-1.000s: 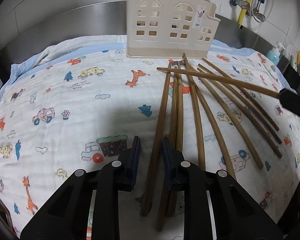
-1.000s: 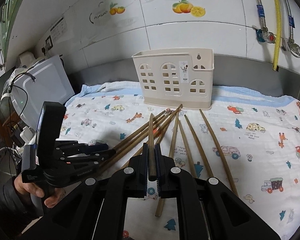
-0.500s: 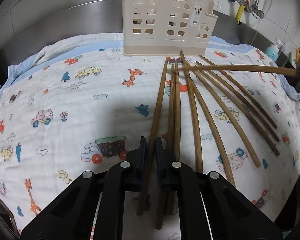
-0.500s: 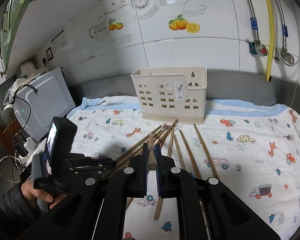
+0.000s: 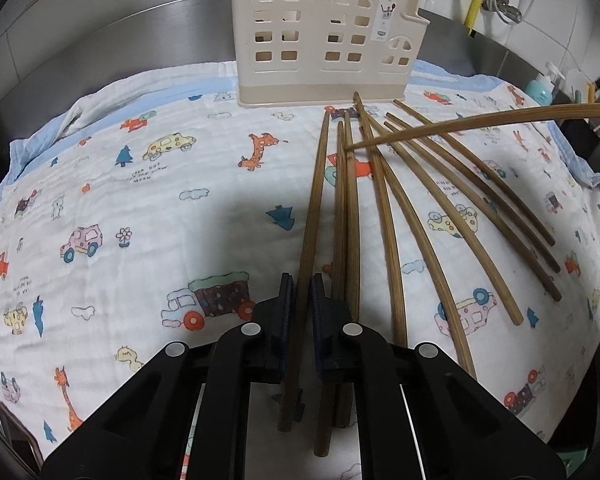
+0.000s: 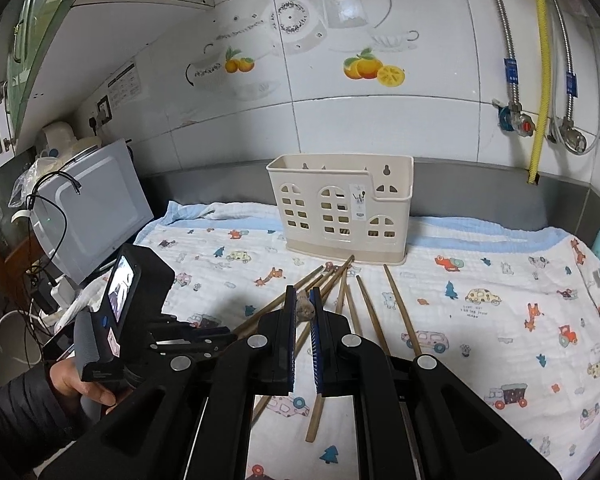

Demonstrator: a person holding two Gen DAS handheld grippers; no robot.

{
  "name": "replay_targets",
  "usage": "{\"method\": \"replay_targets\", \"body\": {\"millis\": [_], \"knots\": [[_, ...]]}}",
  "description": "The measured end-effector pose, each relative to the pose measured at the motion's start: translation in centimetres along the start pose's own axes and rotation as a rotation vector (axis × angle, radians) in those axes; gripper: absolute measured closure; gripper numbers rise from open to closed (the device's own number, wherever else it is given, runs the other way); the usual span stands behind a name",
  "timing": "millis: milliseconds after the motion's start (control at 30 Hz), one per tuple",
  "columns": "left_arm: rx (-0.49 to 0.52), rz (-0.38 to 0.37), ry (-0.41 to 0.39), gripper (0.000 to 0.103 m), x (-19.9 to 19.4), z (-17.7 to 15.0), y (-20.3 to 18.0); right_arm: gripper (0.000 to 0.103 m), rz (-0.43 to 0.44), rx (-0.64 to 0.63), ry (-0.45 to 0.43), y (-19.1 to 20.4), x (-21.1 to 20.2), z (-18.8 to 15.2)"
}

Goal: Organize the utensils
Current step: 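Close left tool on another chopstick while right tool holds its chopstick, then lift both chopsticks upright and carry them over the beige holder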

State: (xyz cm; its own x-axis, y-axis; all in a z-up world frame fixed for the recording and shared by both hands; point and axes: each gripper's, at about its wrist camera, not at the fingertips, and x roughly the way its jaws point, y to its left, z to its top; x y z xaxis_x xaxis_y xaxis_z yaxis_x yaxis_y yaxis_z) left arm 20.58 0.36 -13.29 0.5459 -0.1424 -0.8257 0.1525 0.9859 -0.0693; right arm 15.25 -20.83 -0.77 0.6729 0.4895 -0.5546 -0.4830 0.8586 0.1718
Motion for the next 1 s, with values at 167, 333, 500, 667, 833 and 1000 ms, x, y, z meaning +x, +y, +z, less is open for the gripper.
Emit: {"method": "replay_targets", "body": {"millis": [167, 333, 500, 667, 833, 1000], "knots": [[-0.018, -0.019, -0.07, 0.096, -2.3, 0.1, 0.1, 0.096, 0.008, 0.002, -0.006, -0.2, -0.4, 1.0], [-0.01, -0.041, -0.142, 0.097, -5.0, 0.5, -0.5, 0.096, 0.017, 0.002, -0.013, -0.1, -0.8, 1.8], [-0.023, -0.076, -0.21, 0.097, -7.1, 1.2, -0.5, 0.097, 0.017, -0.019, -0.025, 0.4, -1.0, 2.6], [-0.012, -0.081, -0.247, 0.097, -8.3, 1.9, -0.4, 0.097, 0.03, -0.033, -0.038, 0.4, -1.4, 4.2], [0.0, -0.097, -0.275, 0.097, -9.6, 3.2, -0.3, 0.097, 0.04, -0.051, -0.05, 0.0, -2.2, 6.5], [0.016, -0.111, -0.297, 0.097, -10.7, 5.0, -0.4, 0.097, 0.027, -0.091, -0.068, -0.5, -3.7, 9.5]]}}
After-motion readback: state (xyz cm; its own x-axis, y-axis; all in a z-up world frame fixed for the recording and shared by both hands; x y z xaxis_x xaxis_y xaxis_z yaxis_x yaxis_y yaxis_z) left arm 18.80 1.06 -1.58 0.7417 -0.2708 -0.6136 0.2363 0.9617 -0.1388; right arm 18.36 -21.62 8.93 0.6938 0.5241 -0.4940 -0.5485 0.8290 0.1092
